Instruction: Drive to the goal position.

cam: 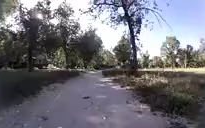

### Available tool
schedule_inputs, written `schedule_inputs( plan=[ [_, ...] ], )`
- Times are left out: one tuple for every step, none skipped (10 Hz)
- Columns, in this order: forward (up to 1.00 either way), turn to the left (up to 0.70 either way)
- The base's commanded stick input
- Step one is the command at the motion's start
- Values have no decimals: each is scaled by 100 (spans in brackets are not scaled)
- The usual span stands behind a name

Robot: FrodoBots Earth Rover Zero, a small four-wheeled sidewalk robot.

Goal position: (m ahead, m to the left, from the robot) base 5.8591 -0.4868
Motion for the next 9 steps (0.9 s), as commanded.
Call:
schedule_inputs(
  plan=[
    [70, 31],
    [70, 27],
    [70, 16],
    [70, 0],
    [70, 0],
    [70, 0],
    [70, 0],
    [70, 0],
    [70, 0]
  ],
)
